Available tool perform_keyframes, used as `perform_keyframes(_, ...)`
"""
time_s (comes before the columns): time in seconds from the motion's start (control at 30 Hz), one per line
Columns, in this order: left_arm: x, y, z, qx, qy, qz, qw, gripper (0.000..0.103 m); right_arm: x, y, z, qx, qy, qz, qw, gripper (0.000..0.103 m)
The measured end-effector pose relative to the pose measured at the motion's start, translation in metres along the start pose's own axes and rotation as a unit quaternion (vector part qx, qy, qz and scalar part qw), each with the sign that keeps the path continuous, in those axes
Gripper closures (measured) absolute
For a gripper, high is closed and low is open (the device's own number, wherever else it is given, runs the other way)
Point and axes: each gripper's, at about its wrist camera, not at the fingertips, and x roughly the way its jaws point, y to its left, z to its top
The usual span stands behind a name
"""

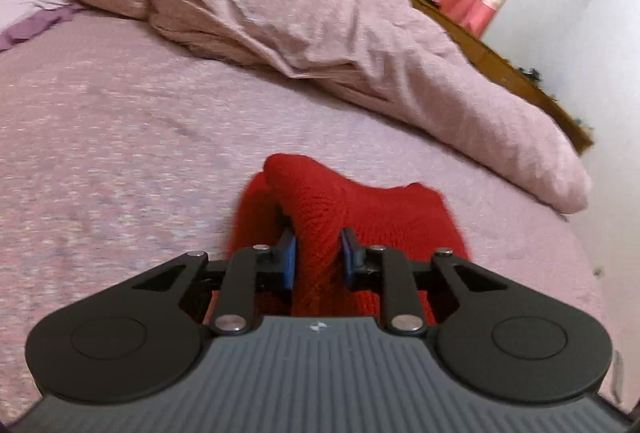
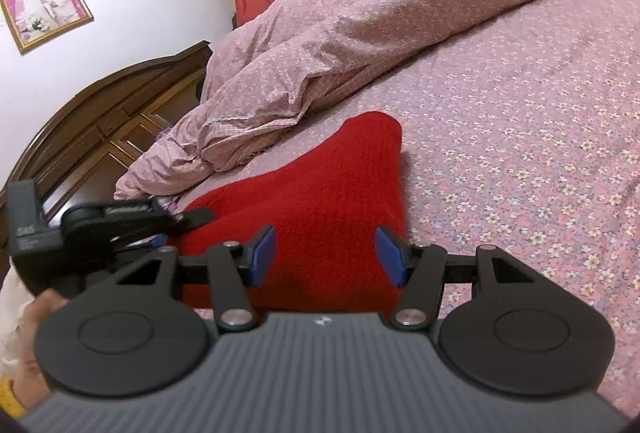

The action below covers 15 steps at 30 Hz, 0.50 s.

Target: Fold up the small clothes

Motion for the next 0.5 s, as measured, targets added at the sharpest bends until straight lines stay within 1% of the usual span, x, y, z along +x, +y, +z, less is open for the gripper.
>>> perform_keyframes(0.03, 0.005, 0.004, -0.003, -0.001, 0.011, 0.009, 0.9999, 0.077, 0.003, 0.001, -0.001, -0.001, 0.003, 0.002, 1.000, 0.044)
perform_keyframes(0.1, 0.019, 0.016, -0.010, -0.012, 0.035, 0.015, 0.9992, 0.076, 0.010, 0.001, -0.004, -0.003, 0.009, 0.003, 1.000, 0.044)
perform_keyframes(0.17, 0.024, 0.021, -0.016, -0.014, 0.032, 0.015, 0.9993, 0.071, 0.022, 0.001, -0.009, -0.008, 0.033, -0.003, 0.999, 0.045)
perform_keyframes(0.23, 0.024, 0.019, -0.016, 0.006, 0.027, 0.025, 0.9993, 0.056, 0.029, 0.000, -0.014, -0.012, 0.045, -0.010, 0.999, 0.045)
perform_keyframes(0.3, 0.023, 0.017, -0.018, 0.022, 0.022, 0.040, 0.9987, 0.047, 0.031, -0.001, -0.017, -0.018, 0.051, -0.013, 0.998, 0.045)
perform_keyframes(0.4, 0.020, 0.019, -0.019, 0.022, 0.019, 0.041, 0.9988, 0.043, 0.027, -0.003, -0.014, -0.010, 0.054, -0.011, 0.998, 0.044)
perform_keyframes(0.43, 0.019, 0.020, -0.019, 0.018, 0.018, 0.039, 0.9989, 0.042, 0.024, -0.002, -0.012, -0.004, 0.049, -0.012, 0.999, 0.044)
perform_keyframes(0.5, 0.017, 0.020, -0.021, 0.015, 0.019, 0.039, 0.9990, 0.041, 0.017, 0.001, -0.005, -0.003, 0.028, -0.012, 1.000, 0.044)
